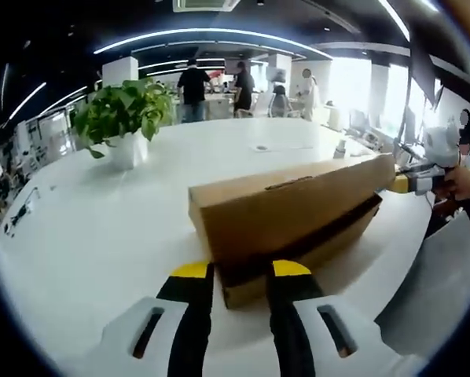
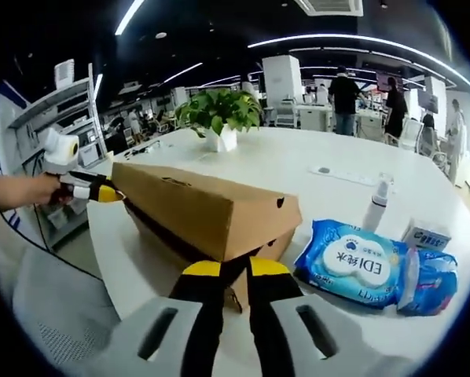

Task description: Operate the shoe box by opening the lid, removing the specified soft item, and placing it in the target area until the item is outside and the box remains undamaged.

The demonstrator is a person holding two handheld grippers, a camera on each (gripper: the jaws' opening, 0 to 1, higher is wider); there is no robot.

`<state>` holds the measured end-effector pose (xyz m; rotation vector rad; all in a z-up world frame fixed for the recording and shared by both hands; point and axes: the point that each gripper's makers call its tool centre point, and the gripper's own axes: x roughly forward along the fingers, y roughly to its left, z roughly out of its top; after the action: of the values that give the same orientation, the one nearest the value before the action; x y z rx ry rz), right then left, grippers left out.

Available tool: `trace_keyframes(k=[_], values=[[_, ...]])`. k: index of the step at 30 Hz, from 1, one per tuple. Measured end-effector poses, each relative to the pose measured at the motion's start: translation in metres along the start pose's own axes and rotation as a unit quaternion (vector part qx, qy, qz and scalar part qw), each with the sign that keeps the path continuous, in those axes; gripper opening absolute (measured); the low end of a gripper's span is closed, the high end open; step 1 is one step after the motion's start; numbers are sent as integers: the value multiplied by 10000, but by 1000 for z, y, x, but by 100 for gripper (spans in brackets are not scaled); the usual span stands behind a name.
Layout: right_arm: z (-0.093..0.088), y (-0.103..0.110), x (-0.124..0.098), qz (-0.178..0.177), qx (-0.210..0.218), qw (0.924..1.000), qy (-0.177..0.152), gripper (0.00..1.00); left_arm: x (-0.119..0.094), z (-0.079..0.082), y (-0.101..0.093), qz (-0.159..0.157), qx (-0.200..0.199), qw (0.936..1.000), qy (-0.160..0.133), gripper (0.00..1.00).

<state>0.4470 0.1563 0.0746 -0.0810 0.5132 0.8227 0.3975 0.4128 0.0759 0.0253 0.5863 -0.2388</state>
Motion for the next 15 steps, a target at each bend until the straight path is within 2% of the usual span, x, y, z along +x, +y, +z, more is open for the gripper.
trace_keyframes(k=[15], values=[[-19,5,1,42,-341,9991,246,16,6,-19,-2,-52,250,9992,319,29]])
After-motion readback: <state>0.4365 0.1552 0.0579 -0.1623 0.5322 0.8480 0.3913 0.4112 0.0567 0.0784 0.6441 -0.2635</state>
